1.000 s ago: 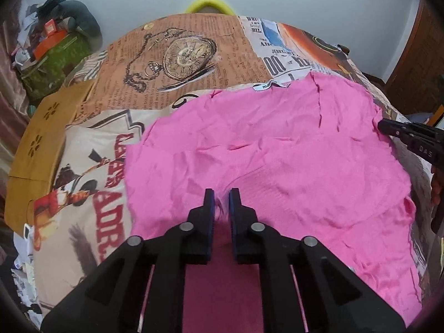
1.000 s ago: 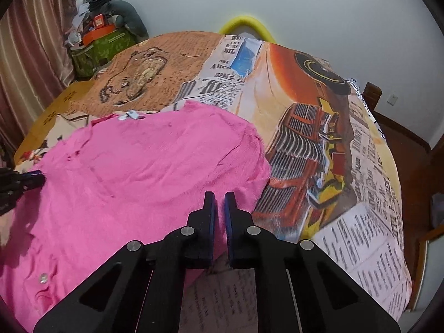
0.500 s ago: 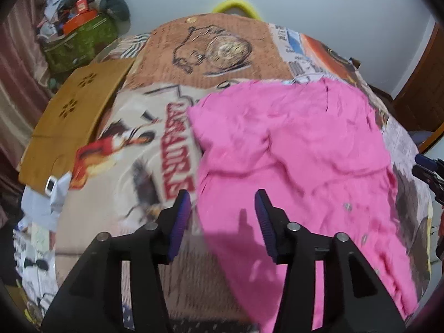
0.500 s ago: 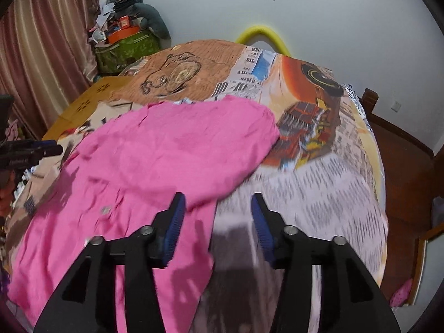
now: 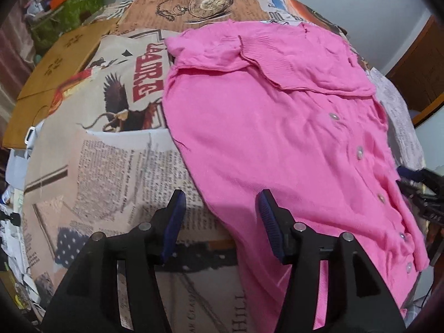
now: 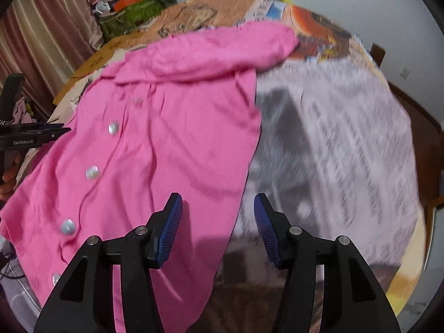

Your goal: Fold small clothes

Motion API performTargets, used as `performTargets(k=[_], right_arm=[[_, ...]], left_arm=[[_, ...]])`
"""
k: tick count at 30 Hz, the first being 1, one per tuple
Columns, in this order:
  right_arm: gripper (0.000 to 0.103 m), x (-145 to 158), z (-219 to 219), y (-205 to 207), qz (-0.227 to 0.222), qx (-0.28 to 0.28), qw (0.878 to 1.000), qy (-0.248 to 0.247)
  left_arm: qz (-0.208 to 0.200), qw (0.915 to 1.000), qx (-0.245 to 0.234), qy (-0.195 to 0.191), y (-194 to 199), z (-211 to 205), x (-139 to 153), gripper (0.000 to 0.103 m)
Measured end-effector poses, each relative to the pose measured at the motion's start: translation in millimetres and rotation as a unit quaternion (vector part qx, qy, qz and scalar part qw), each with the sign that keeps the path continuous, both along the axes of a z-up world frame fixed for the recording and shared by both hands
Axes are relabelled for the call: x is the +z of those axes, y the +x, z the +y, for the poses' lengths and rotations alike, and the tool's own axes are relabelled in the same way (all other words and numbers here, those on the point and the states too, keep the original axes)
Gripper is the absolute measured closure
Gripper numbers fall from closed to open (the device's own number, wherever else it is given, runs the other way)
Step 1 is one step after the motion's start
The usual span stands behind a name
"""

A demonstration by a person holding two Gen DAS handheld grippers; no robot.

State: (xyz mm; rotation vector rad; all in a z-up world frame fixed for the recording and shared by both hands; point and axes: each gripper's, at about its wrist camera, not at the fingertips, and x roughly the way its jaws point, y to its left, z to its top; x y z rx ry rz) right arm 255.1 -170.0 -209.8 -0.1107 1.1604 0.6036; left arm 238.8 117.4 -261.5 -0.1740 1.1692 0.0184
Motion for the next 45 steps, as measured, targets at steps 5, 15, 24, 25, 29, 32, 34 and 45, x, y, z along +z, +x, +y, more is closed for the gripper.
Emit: performTargets(k=[5,15,24,25,29,32,34,45], right_arm=[[0.064,-3,5,0,0.007,0.004,1.0,0.024],[0.096,5,4,0,-0.035,-0.01,0.999,0.012],[0.092,10,-14,3,-0.023,-0.044,0.998,0.043],[0.091,11,-15,3,-0.019,-0.045,0.998,0.043],[0.066,17,-21,-4,-0.015,-0.051,0.998,0.039],[0.064,17,-28,-10,-0.011,-0.049,0.998,0.041],[0.064,12,-31,-12,0.002,-0.051,0.998,0.041],[0.061,1,-18,-28,0.004,-0.038,0.998,0.056]], left_arm=[[-0.01,0.9998,0.003,-0.017,-4,-5,0,0.089],[-0.024,0.9979,0.056,0.021,7,35,14,0.101],[0.009,0.9983,0.057,0.009,7,44,6,0.088],[0.014,0.9982,0.058,-0.006,4,45,5,0.077],[0.01,0.9982,0.053,-0.028,-12,44,7,0.064],[0.011,0.9983,0.036,-0.044,-24,36,9,0.06],[0.01,0.9985,0.024,-0.049,-31,29,10,0.059],[-0.002,0.9985,0.006,-0.054,-44,11,14,0.06]])
